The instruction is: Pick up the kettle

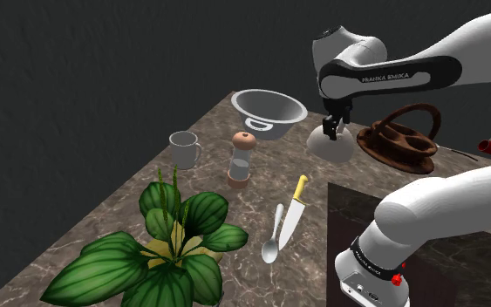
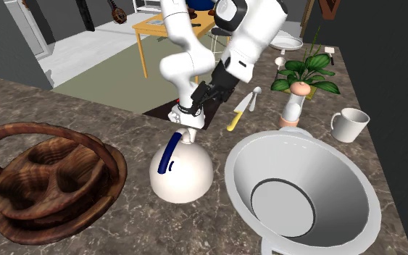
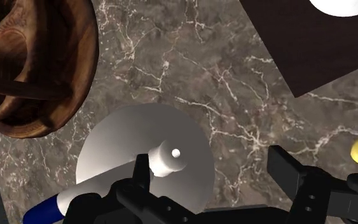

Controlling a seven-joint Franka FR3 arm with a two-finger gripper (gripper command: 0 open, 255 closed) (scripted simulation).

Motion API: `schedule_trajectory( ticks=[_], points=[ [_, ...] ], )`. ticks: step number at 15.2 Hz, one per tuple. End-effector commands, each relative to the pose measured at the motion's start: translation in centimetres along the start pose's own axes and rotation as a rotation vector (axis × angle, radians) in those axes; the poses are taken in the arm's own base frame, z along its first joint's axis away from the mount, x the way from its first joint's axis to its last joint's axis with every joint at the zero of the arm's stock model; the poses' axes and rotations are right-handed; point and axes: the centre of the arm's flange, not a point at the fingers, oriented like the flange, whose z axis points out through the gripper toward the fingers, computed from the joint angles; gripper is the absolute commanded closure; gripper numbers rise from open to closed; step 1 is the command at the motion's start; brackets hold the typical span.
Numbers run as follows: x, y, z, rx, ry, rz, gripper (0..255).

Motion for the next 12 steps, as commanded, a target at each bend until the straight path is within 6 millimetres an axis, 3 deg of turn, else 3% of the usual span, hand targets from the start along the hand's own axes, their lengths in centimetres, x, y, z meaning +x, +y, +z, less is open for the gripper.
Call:
schedule_trajectory(
  ticks=[1, 3, 10, 12],
  points=[
    [0.4, 1.4, 1.4, -0.062, -0.03, 0.022, 0],
    [0.7, 2.4, 2.2, -0.101, -0.049, 0.037, 0],
    [1.9, 0.8, 5.6, -0.101, -0.049, 0.037, 0],
    [1.9, 0.8, 5.6, -0.101, -0.049, 0.037, 0]
  ],
)
